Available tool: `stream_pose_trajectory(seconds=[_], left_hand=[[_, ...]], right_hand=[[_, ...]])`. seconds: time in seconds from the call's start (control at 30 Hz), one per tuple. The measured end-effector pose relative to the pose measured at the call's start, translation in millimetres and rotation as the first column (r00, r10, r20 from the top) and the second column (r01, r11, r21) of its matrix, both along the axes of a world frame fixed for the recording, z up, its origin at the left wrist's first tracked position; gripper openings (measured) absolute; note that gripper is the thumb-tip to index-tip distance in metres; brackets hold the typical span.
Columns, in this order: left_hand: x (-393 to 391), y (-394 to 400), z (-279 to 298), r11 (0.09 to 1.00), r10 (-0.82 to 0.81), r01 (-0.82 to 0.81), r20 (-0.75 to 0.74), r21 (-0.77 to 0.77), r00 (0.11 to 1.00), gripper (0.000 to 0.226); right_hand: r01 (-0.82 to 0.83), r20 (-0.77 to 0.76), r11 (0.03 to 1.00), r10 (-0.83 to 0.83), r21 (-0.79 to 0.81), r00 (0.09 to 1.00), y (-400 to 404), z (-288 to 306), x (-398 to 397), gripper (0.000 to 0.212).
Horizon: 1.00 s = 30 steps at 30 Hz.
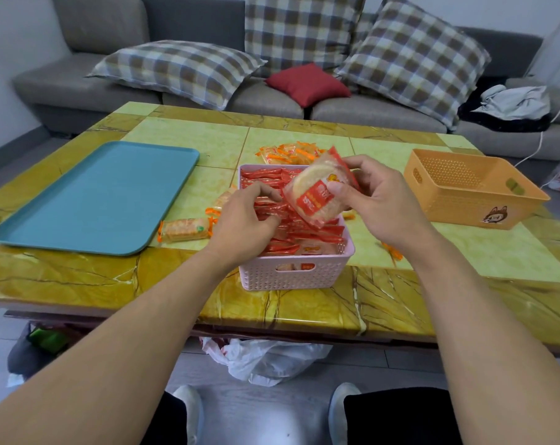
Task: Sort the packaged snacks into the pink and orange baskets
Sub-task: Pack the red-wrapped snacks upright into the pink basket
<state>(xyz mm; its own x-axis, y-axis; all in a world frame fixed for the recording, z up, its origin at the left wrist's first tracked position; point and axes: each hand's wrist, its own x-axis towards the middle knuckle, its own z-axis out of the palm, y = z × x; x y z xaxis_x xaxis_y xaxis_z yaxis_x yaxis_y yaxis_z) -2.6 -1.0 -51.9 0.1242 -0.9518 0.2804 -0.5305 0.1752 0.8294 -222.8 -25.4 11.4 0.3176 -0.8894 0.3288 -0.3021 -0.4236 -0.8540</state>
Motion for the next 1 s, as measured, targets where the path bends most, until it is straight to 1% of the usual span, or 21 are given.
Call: stream_pose_trajectory(seconds=[0.03, 0.1, 0.2, 0.23, 0.3, 0.37, 0.43, 0.5, 0.57, 0.63, 0.7, 0.77, 0.9, 1.0], left_hand=[[0, -1, -1, 1.0, 0.0, 0.0, 0.017, -0.002, 1.0, 0.024], [0, -3, -2, 1.0, -0.001, 0.001, 0.027, 0.0, 1.0, 0.021], [-2, -3, -2, 1.0, 0.007, -0.007, 0.07, -0.003, 0.998, 0.018], [-2, -2, -1, 1.0, 0.007, -0.006, 0.079, -0.006, 0.997, 0.017], [-3, -2, 1, 1.0, 0.006, -0.005, 0.084, -0.017, 0.996, 0.014], [-3, 0, 2, 1.0, 0.009, -0.006, 0.088, -0.024, 0.996, 0.011], [-3, 0, 1, 1.0, -0.001, 0.003, 0.088, -0.024, 0.996, 0.011], [-4, 2, 2, 1.0, -0.013, 0.015, 0.085, -0.022, 0.996, 0.02], [-4, 2, 3, 0.999, -0.023, 0.025, 0.088, -0.024, 0.996, 0.031], [-4, 3, 4, 0.999, -0.041, 0.044, 0.107, -0.029, 0.993, 0.04], [-3, 1, 2, 0.998, -0.058, 0.062, 0.127, -0.029, 0.99, 0.048], [-2, -1, 1, 0.998, -0.06, 0.064, 0.153, -0.025, 0.986, 0.054], [-3, 0, 2, 0.997, -0.063, 0.069, 0.211, -0.019, 0.975, 0.059], [-2, 2, 4, 0.997, -0.075, 0.081, 0.229, -0.017, 0.97, 0.061]], right_hand=[[-0.017, -0.062, 1.0, 0.016, -0.019, 0.998, 0, -1, -2, 0.022], [-0.037, -0.233, 0.999, 0.034, -0.011, 0.972, 0, -2, -3, 0.027], [-0.05, -0.496, 0.999, 0.052, 0.018, 0.867, 1, -5, -2, 0.031], [-0.058, -0.56, 0.998, 0.064, 0.029, 0.826, 2, -5, 0, 0.032], [-0.081, -0.636, 0.995, 0.102, 0.062, 0.765, 5, -4, 3, 0.035], [-0.095, -0.663, 0.993, 0.122, 0.077, 0.739, 8, -1, 5, 0.04], [-0.086, -0.633, 0.992, 0.124, 0.091, 0.764, 11, 3, 4, 0.04], [-0.062, -0.593, 0.994, 0.1, 0.085, 0.799, 11, 5, 2, 0.027], [-0.045, -0.599, 0.997, 0.076, 0.067, 0.798, 9, 6, 0, 0.012], [-0.04, -0.623, 0.995, 0.09, 0.093, 0.777, 9, 7, -2, 0.004], [-0.032, -0.652, 0.991, 0.108, 0.127, 0.751, 9, 7, -2, 0.006], [-0.019, -0.68, 0.992, 0.102, 0.128, 0.726, 8, 6, -1, 0.011], [-0.033, -0.758, 0.997, 0.077, 0.073, 0.648, 4, -2, 8, 0.012], [-0.065, -0.784, 0.993, 0.115, 0.095, 0.61, 4, 0, 10, 0.01]])
